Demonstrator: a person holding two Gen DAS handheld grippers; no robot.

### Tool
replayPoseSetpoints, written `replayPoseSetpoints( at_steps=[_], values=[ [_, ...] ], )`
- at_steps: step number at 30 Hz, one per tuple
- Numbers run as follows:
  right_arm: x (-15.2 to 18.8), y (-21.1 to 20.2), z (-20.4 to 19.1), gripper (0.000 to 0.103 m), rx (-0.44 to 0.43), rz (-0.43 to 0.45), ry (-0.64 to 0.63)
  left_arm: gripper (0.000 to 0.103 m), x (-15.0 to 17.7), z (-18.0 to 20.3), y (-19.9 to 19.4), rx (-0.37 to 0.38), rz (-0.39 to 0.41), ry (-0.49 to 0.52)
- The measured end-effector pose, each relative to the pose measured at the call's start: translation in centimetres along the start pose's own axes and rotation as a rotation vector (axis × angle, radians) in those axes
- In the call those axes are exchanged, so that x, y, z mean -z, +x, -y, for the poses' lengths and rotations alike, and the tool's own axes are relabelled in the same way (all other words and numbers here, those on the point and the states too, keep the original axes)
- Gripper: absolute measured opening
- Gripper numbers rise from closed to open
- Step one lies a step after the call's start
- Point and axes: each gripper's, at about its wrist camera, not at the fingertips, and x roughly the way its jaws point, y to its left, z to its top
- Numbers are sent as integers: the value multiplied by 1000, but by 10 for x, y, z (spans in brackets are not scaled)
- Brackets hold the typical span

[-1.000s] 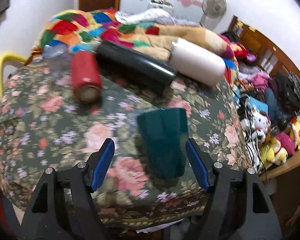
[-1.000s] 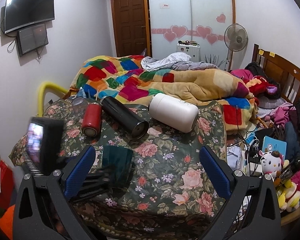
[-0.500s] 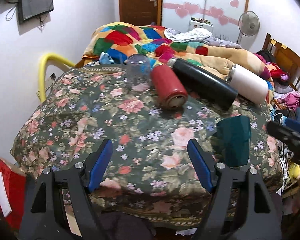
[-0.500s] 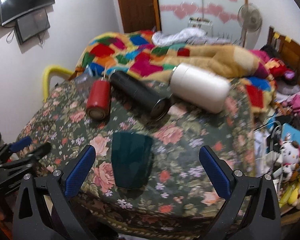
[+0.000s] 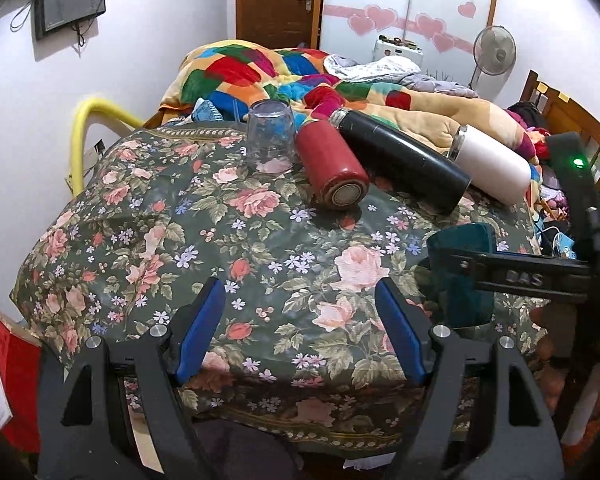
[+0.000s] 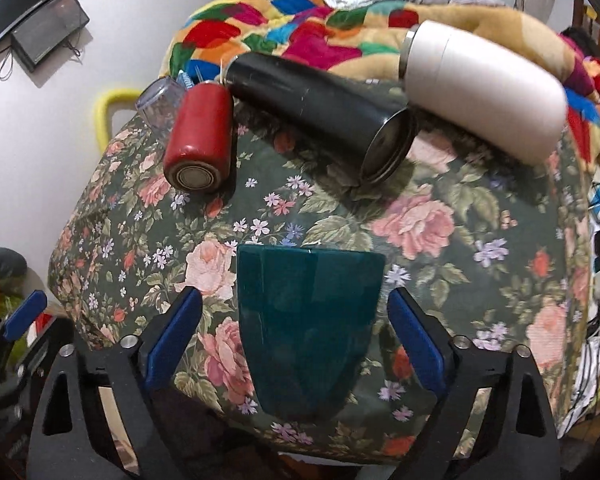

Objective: Flip cup upright
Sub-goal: 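Grasp the upright teal mug with the right gripper and lift it, then lower the upright mug onto the bed cover and open the right gripper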

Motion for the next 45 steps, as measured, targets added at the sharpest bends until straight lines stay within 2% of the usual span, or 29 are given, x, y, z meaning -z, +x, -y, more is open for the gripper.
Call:
replayPoseSetpoints(
  at_steps=[3, 4, 10, 17, 22, 27, 40, 45],
  values=[
    [-2, 4, 1, 74, 8, -8, -5, 76, -1, 1, -1, 10, 4, 1],
    [-3, 5, 1, 74, 3, -12, -11, 76, -2, 1, -2, 9, 6, 1],
    [-2, -1, -4, 74, 7, -11, -58, 76, -3, -1, -3, 13, 10, -12],
    [-5, -28, -17, 73, 21, 73, -121, 76, -5, -2, -6, 6, 17, -17],
    [-14, -24, -23, 73, 44, 96, -136, 76, -7, 0, -9, 4, 25, -13],
    [-18, -17, -27, 72, 38, 86, -139, 76, -9, 1, -9, 2, 26, -9],
    [-4, -16, -42, 73, 96, 105, -231, 76, -9, -3, -4, -5, 12, -26],
    [-4, -9, -38, 76, 68, 40, -195, 76, -8, -1, -8, -7, 15, -22]
  ],
)
